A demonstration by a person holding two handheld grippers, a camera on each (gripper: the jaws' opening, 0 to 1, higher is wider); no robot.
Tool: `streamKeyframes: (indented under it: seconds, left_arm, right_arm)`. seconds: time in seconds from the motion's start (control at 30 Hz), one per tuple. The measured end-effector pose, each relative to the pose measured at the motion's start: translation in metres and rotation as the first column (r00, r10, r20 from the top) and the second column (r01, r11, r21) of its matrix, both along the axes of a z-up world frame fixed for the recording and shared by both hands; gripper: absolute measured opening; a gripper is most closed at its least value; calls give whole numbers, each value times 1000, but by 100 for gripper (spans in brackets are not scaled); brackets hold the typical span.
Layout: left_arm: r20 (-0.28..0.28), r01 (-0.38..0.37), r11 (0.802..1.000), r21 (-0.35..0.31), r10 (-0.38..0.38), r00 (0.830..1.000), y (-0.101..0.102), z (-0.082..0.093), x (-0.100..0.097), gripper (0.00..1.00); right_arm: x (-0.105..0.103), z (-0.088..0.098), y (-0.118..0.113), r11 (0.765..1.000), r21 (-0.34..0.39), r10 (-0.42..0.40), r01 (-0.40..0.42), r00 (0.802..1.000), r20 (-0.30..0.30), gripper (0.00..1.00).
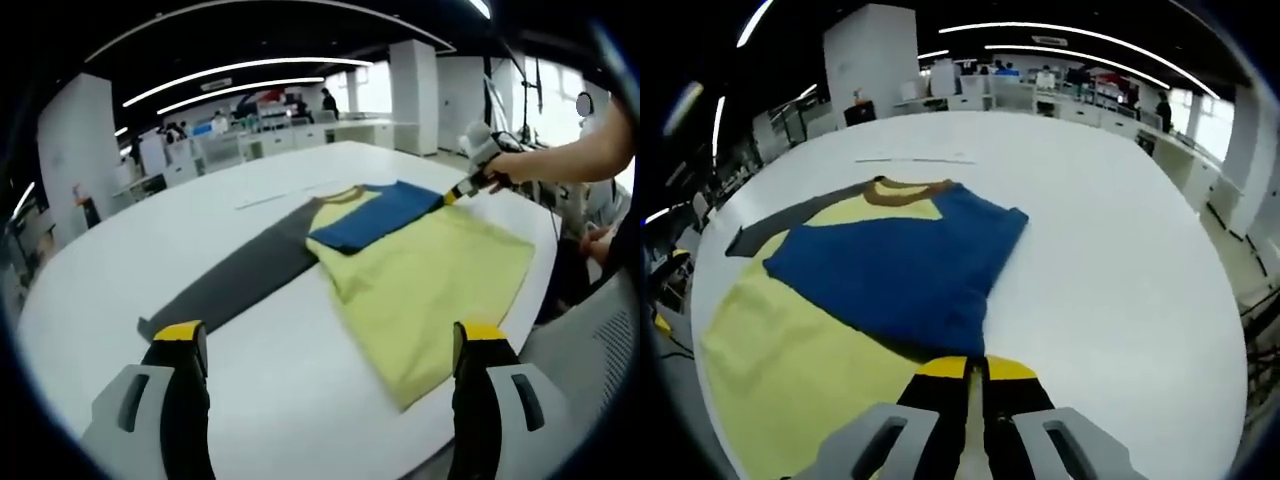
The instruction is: Fold the garment on the visible template until the final outline fits inside the template.
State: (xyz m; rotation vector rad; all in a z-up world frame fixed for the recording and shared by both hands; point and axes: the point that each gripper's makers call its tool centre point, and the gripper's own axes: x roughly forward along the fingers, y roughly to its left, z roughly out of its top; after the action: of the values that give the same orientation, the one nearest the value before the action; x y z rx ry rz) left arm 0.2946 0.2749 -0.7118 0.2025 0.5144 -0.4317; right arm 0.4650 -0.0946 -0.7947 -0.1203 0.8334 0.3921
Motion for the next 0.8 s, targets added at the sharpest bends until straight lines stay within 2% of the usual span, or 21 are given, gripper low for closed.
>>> streamKeyframes:
  seconds: [0.3,0.43,0.53,0.67,0.8]
  left_arm:
    - [3,-23,1000,-9,23,1000,5,1,2,99]
    - [5,-27,1000,-8,27,1000,9,1,3,99]
    - [7,-32,999,-9,32,999,11,3,5,99]
    - [3,-48,999,-23,48,999,16,3,7,99]
    - [5,-60,998,-28,60,998,22,4,11,99]
  right_arm:
    - [2,0,-11,1000,-14,0,0,1000,-5,0]
    - [1,2,-12,1000,16,-5,5,1000,-5,3]
    - [-1,6,-9,999,46,3,-3,1000,-3,11]
    - [-4,18,2,991,134,18,-20,1000,17,30]
    - [-8,31,9,984,167,55,-63,997,47,49]
